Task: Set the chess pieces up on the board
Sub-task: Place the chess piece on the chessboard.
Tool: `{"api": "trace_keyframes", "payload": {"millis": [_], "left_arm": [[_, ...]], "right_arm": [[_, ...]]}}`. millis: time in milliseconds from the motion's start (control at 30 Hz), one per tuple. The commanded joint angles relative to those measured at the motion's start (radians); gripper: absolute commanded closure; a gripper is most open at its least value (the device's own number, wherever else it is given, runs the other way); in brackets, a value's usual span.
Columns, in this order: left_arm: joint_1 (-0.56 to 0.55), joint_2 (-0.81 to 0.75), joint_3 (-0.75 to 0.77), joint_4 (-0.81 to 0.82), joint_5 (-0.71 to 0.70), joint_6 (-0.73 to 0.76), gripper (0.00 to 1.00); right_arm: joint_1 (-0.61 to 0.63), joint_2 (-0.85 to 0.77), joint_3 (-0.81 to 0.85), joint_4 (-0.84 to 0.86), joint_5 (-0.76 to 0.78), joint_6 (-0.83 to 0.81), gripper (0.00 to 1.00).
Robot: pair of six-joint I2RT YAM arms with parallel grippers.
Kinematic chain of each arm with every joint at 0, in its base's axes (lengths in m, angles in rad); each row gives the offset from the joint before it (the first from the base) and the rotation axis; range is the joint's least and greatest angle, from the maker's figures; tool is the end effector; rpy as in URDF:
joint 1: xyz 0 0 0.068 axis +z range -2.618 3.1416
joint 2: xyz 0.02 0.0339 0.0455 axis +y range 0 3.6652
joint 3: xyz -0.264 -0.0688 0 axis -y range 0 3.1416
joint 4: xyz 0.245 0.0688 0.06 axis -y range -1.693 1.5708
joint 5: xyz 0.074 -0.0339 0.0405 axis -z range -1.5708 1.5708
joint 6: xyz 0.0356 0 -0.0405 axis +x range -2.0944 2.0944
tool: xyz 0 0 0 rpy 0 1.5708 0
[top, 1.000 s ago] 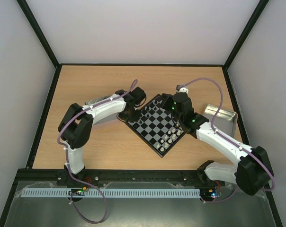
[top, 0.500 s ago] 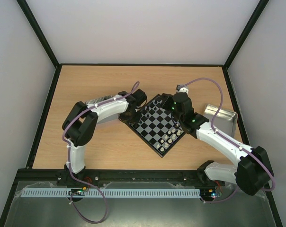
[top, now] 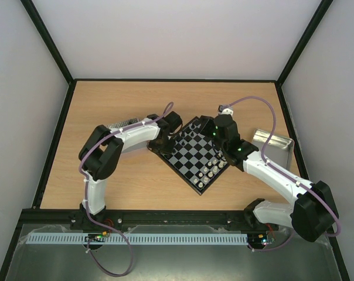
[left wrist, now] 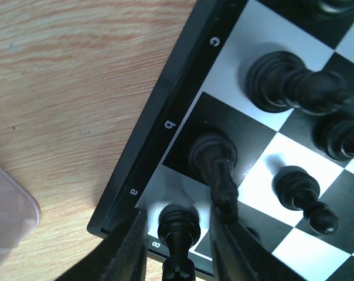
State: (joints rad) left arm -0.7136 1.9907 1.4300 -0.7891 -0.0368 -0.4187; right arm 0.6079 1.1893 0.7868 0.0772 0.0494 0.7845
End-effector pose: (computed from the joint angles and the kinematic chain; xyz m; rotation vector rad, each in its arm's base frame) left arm 0.2965 -0.2550 0.1682 0.4249 2.9017 -0.1290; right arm 0.2263 0.1553 0.2827 0.2116 1.9877 0.8825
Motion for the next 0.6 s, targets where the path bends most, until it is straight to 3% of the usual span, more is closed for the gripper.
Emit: {"api": "trace_keyframes", "payload": {"millis": [0,300,567], "left_arm": [[-0.001,-0.003,-0.009,0.003,-0.003,0.000,0.64],[0.029,-0.152,-0.025,0.012,0.000,-0.003,0.54],[0.158,-0.416,-0.189,0.125,-0.036,-0.006,0.52]], "right_arm": [[-0.007,-0.015,-0.014,-0.006,0.005,-0.010,0.97],[-0.013,0.028,0.022,-0.027,-0.019,-0.026,0.97],[-0.030,0.177,0.152,-0.123,-0.016,-0.106,0.97]]}}
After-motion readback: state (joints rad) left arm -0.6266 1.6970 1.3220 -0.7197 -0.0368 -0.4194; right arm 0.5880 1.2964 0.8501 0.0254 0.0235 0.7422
